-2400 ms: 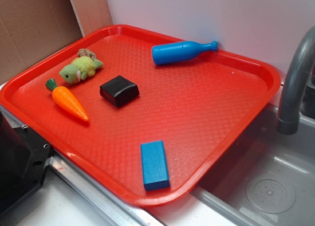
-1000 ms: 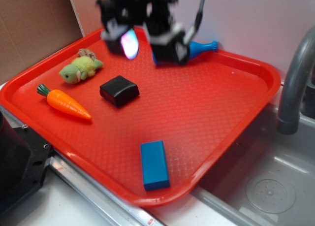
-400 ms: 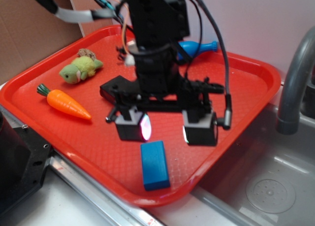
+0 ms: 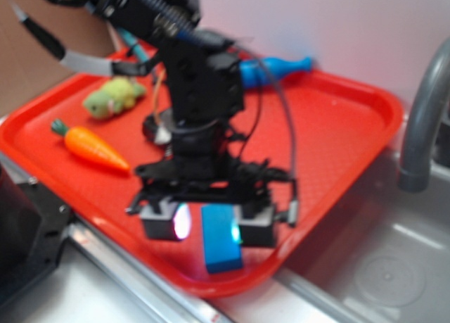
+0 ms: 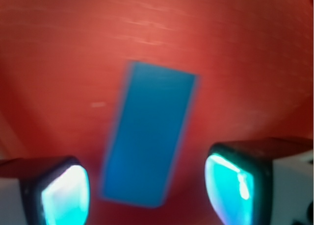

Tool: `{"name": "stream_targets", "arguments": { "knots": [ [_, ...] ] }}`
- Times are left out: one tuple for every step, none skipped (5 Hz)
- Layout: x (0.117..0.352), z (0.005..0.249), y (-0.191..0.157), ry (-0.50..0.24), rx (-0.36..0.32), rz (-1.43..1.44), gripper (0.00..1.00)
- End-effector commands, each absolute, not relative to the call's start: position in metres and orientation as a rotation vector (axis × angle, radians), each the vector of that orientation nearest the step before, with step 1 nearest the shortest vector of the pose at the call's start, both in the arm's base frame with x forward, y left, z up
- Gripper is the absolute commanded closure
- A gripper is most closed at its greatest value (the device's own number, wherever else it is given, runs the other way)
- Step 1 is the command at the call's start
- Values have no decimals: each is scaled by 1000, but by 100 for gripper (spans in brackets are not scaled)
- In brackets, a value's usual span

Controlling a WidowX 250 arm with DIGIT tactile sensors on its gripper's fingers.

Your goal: Grab the blue block.

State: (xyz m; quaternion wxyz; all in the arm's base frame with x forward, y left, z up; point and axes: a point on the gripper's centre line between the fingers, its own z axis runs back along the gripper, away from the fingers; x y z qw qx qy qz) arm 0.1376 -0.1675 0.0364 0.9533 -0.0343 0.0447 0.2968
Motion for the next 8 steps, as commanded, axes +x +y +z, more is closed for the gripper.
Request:
{"name": "stream_targets", "arguments": {
  "knots": [
    [135,32,-171,62,-106,574,0],
    [148,26,-170,57,-111,545,0],
    [163,23,-173,50,-102,497,0],
    [166,34,-170,31,-86,497,0],
    [159,44,-161,20,-71,537,0],
    [161,38,-160,-1,-103,467,0],
    [161,35,-161,-11,-91,374,0],
    [166,27,-167,8,-106,370,0]
  ]
}}
